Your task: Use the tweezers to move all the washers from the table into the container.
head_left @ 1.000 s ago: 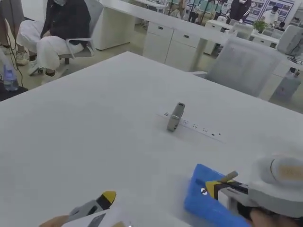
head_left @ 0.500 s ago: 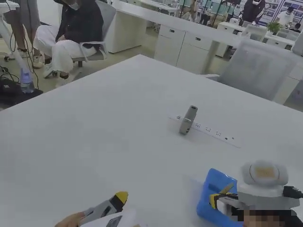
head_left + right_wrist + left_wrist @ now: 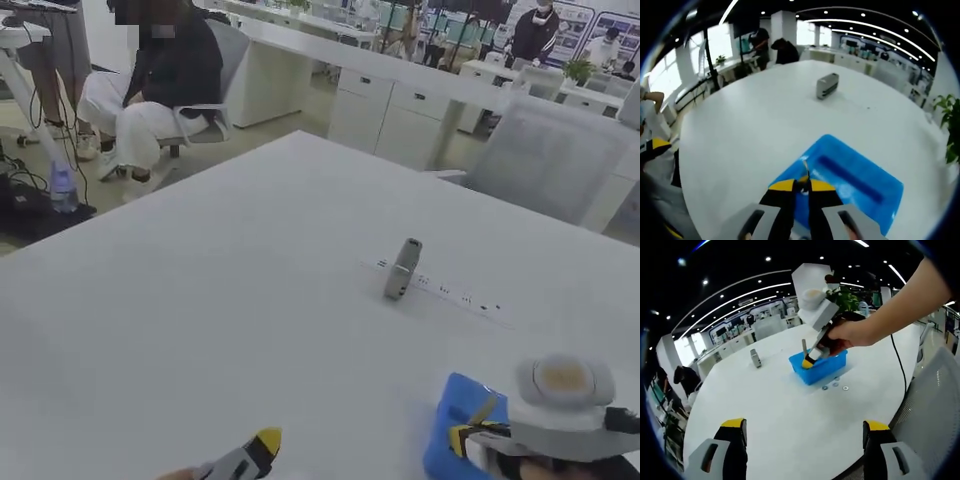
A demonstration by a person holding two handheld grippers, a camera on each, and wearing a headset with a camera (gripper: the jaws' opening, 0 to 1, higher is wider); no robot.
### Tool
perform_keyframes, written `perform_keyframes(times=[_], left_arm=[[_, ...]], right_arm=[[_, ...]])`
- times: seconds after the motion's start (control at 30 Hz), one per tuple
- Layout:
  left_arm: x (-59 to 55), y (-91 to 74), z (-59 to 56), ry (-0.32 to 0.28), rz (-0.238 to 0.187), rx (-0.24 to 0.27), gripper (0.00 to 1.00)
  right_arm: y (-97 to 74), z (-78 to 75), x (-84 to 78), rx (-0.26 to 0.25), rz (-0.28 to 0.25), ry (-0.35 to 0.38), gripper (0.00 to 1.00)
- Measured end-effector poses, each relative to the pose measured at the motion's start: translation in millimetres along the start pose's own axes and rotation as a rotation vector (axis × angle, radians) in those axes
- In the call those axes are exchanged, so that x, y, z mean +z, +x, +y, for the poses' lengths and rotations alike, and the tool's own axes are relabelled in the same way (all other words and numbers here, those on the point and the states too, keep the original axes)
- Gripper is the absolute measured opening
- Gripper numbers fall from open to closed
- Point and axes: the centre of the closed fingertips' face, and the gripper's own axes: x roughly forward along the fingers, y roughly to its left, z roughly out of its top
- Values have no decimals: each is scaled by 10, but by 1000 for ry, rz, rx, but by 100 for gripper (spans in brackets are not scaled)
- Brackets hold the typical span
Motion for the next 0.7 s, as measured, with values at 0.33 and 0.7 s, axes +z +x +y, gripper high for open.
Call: perform_keyframes(times=[0.33, 0.7], left_arm=[[-8, -5, 38, -13, 2, 20, 99], [-38, 2, 21, 15, 20, 21, 99]], right_arm=[[-88, -18, 44, 13, -26, 4, 6], [-387, -12, 227, 9, -111, 15, 5]])
